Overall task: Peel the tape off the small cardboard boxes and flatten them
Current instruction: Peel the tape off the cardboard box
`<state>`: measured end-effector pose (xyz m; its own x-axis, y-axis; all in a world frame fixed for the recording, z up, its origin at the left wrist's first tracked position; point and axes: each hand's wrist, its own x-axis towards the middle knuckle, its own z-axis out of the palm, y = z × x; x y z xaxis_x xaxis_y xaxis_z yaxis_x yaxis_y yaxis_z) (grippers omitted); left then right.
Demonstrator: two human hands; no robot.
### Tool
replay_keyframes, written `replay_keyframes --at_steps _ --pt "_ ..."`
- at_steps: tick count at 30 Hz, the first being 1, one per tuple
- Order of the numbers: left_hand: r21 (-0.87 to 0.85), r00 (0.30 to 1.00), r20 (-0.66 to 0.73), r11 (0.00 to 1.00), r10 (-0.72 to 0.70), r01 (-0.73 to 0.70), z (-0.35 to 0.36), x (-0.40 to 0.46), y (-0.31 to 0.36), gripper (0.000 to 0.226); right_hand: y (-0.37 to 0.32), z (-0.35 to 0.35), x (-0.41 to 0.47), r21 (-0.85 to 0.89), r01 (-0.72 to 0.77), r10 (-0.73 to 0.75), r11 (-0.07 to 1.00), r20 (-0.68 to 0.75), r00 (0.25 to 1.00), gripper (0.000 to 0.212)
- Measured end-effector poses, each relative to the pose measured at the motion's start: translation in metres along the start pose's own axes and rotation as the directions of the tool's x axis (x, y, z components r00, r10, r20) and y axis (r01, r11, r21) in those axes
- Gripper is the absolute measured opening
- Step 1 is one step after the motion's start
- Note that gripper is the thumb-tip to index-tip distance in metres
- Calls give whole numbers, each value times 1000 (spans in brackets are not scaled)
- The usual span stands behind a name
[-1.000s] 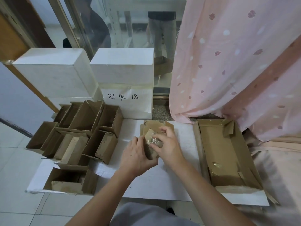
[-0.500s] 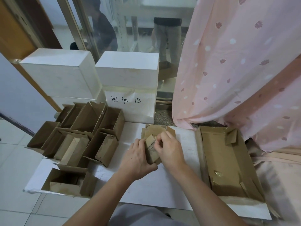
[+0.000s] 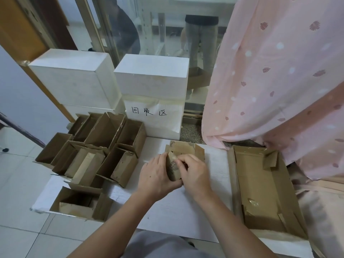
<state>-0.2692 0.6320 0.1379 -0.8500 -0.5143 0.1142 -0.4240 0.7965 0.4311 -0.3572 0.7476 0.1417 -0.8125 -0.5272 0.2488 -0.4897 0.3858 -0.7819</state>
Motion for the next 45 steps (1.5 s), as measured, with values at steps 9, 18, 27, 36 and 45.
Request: replay_keyframes --at_steps 9,18,27,36,45 --pt "1 999 52 1000 -5 5 2 7 2 87 2 -5 6 -166 24 -51 986 -164 985 18" --pt "-16 999 52 1000 4 -3 4 12 0 97 12 -19 20 183 -111 84 977 147 986 9" --pt "12 994 110 1000 14 -16 18 4 13 91 16 -40 20 -103 -107 134 989 305 943 13" --pt "-43 992 120 998 39 -34 31 -5 45 92 36 -68 -1 -114 -116 136 987 183 974 10" --pt "-59 989 132 996 68 -61 40 -3 76 97 58 -95 -4 41 -191 190 981 30 981 6"
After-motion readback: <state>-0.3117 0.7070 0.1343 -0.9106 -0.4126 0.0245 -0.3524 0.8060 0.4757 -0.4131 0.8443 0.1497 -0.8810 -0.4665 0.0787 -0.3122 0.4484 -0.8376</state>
